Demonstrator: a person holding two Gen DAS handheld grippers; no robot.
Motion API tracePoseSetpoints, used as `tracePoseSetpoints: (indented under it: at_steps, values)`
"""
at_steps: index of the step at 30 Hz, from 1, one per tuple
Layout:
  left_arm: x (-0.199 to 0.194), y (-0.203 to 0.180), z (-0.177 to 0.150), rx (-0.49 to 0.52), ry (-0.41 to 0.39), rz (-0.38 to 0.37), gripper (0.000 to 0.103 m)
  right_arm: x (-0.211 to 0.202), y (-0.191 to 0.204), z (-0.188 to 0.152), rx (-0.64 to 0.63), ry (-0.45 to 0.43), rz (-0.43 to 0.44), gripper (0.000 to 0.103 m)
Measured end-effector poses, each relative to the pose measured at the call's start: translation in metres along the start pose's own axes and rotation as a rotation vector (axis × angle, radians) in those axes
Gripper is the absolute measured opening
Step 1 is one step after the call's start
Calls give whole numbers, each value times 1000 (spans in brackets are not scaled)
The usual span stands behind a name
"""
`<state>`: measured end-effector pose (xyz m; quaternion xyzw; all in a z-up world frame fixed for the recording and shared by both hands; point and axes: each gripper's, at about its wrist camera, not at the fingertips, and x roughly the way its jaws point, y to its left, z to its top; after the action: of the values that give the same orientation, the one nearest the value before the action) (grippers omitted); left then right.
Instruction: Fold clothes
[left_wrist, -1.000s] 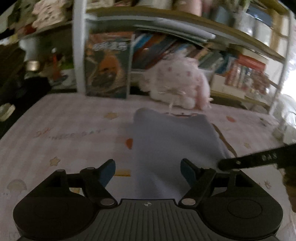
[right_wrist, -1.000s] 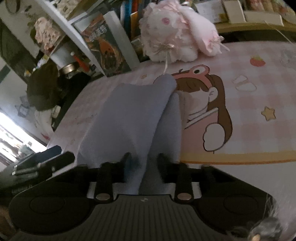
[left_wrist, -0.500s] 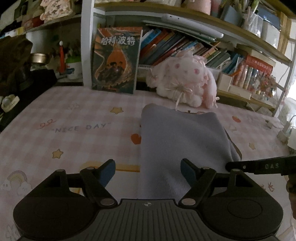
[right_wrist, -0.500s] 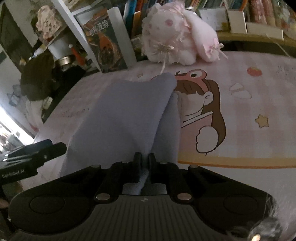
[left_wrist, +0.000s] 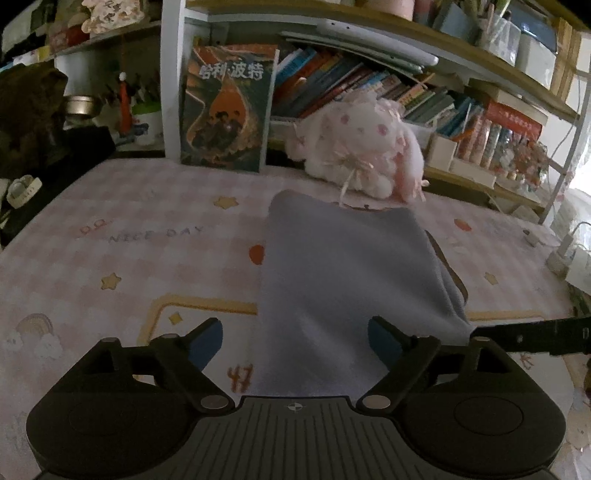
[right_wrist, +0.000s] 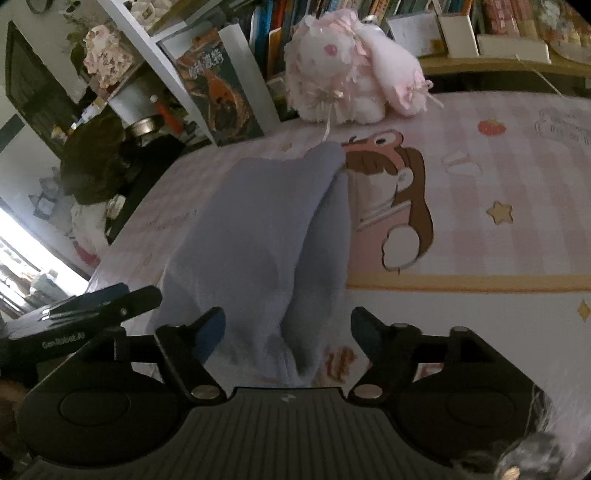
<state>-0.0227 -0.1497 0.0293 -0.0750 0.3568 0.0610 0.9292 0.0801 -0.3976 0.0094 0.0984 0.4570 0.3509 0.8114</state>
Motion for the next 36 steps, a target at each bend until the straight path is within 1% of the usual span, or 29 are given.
tracePoseSetpoints:
  at_steps: [4,12,18,23,27,29,31,36]
  values:
    - [-1,-13,-8,2,13,4,92,-4,-5,-8,-8,30,3,79]
    - [-4,-36,-22,24,41,14,92,-11,-16,-18,-18,61,6,82]
    - [-6,-40,-27,50,60,12,92,-13,-17,-23,-18,81,-4,83]
    - [0,-28,-23,48,74,-26,92,-13,-14,-23,12,62,-33,84]
    - [1,-6,-10,44,44,-76,92,-8,-11,-19,95,29,-60,85]
    - [2,9,-2,26,29,-99,92,-5,-7,-16,128,18,-75,85]
    - [6,27,5,-9,25,-118,92,-1,-3,-14,163,8,-90,85]
    - [31,66,17,-141,94,-192,91,12,4,-11,241,-11,-117,85]
